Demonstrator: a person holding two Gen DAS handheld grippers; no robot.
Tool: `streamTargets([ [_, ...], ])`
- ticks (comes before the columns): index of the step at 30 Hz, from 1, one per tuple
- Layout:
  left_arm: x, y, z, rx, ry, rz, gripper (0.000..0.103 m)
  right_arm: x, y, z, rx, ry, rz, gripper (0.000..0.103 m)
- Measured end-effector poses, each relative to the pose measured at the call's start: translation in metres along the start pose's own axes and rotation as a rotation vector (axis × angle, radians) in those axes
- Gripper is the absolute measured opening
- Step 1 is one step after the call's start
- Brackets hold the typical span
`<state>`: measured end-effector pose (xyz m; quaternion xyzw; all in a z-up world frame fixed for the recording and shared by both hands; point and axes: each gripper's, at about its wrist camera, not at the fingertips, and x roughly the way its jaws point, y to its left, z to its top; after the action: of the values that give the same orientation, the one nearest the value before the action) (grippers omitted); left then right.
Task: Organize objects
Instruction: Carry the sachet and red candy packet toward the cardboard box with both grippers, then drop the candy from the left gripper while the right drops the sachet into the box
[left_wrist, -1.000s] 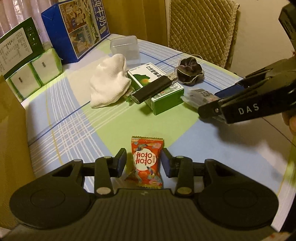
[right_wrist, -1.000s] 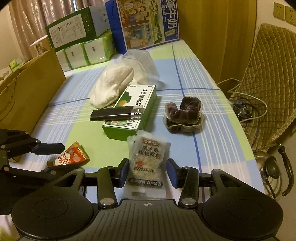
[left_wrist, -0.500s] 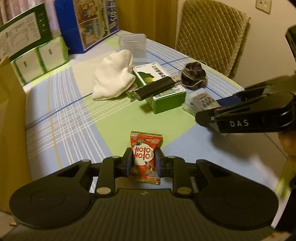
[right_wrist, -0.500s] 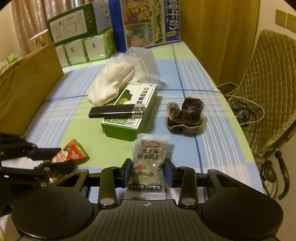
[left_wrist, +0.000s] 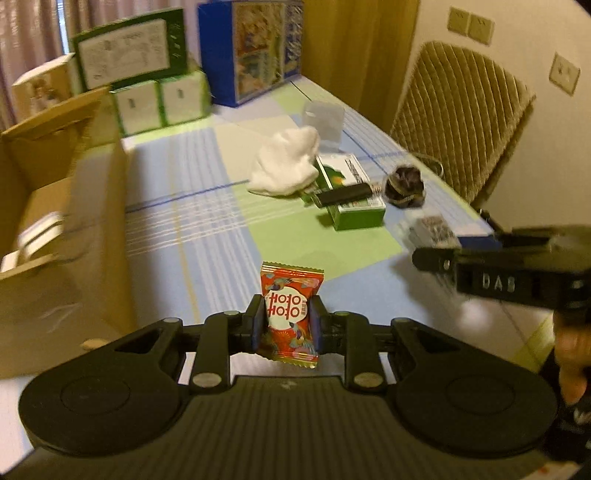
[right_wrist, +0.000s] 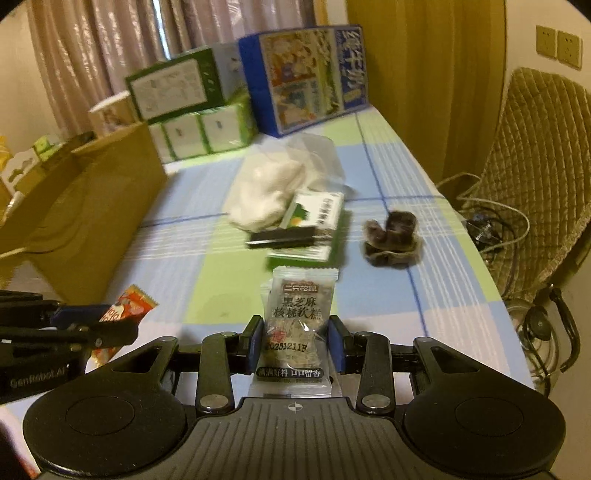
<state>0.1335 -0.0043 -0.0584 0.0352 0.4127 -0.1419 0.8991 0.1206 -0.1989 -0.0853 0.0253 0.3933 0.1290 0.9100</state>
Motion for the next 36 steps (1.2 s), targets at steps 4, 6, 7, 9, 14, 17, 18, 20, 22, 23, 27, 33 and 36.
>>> streamTargets([
  [4,-0.034,0.009,0.003,-0.015,-0.038,0.022,0.021,-0.021,0.027,0.007,-0.022,-0.019,0.045,0.034],
  [6,-0.051,0.014,0.006,-0.007,-0.062,0.04,0.021,-0.029,0.041,0.012,-0.042,-0.025,0.07,0.034],
  [7,-0.059,0.018,0.008,-0.007,-0.071,0.052,0.021,-0.033,0.05,0.015,-0.05,-0.025,0.089,0.034],
  [9,-0.075,0.029,0.011,-0.016,-0.086,0.063,0.021,-0.039,0.066,0.022,-0.069,-0.028,0.118,0.034],
  [14,-0.108,0.062,0.018,-0.021,-0.123,0.117,0.021,-0.048,0.113,0.044,-0.114,-0.056,0.192,0.034],
  [17,-0.121,0.091,0.021,-0.049,-0.134,0.147,0.021,-0.046,0.141,0.058,-0.146,-0.056,0.231,0.034],
  [18,-0.125,0.101,0.022,-0.048,-0.137,0.166,0.021,-0.045,0.151,0.063,-0.159,-0.058,0.244,0.034],
  [20,-0.13,0.122,0.024,-0.06,-0.136,0.183,0.021,-0.041,0.169,0.074,-0.177,-0.063,0.268,0.034],
  [22,-0.135,0.143,0.028,-0.066,-0.133,0.208,0.021,-0.036,0.186,0.086,-0.187,-0.062,0.295,0.034],
  [23,-0.137,0.153,0.03,-0.062,-0.132,0.223,0.021,-0.033,0.193,0.091,-0.193,-0.064,0.305,0.034],
  [27,-0.138,0.188,0.04,-0.067,-0.128,0.258,0.021,-0.018,0.218,0.113,-0.202,-0.057,0.342,0.034],
  [33,-0.124,0.225,0.051,-0.098,-0.115,0.26,0.021,0.012,0.239,0.13,-0.202,-0.036,0.346,0.034],
  [36,-0.11,0.233,0.051,-0.102,-0.104,0.246,0.021,0.028,0.241,0.132,-0.186,-0.018,0.344,0.034],
])
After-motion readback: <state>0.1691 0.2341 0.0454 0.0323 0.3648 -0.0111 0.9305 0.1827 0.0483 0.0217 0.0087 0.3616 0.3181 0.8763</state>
